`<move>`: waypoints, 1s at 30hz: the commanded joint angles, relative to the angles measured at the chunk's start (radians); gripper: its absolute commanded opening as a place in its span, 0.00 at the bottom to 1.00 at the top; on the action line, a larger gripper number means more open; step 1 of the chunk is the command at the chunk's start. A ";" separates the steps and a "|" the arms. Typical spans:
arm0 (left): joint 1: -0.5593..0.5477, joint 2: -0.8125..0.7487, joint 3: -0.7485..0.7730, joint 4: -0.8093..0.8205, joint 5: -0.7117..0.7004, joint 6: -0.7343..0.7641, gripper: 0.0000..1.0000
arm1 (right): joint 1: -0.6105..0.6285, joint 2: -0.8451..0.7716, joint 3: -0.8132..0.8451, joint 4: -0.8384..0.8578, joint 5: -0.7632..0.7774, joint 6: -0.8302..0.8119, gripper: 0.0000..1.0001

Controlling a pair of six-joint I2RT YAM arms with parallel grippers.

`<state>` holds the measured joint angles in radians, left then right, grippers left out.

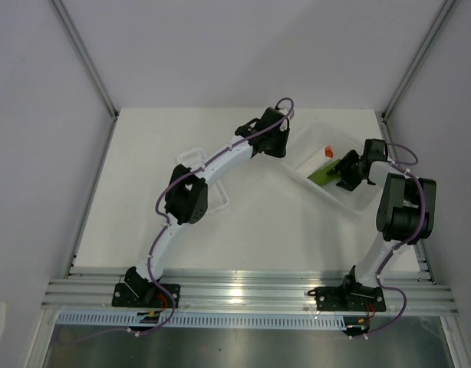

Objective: Place the utensils on the paper napkin and roll it up

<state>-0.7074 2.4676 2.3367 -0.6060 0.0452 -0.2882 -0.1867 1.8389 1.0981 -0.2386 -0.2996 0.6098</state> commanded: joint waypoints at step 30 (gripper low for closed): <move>0.057 -0.030 0.003 -0.009 0.054 0.027 0.01 | 0.050 0.088 0.063 0.071 0.007 0.019 0.61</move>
<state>-0.6544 2.4676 2.3428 -0.6220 0.0677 -0.2790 -0.1497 1.8904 1.1503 -0.2031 -0.2863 0.6113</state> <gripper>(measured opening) 0.207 0.613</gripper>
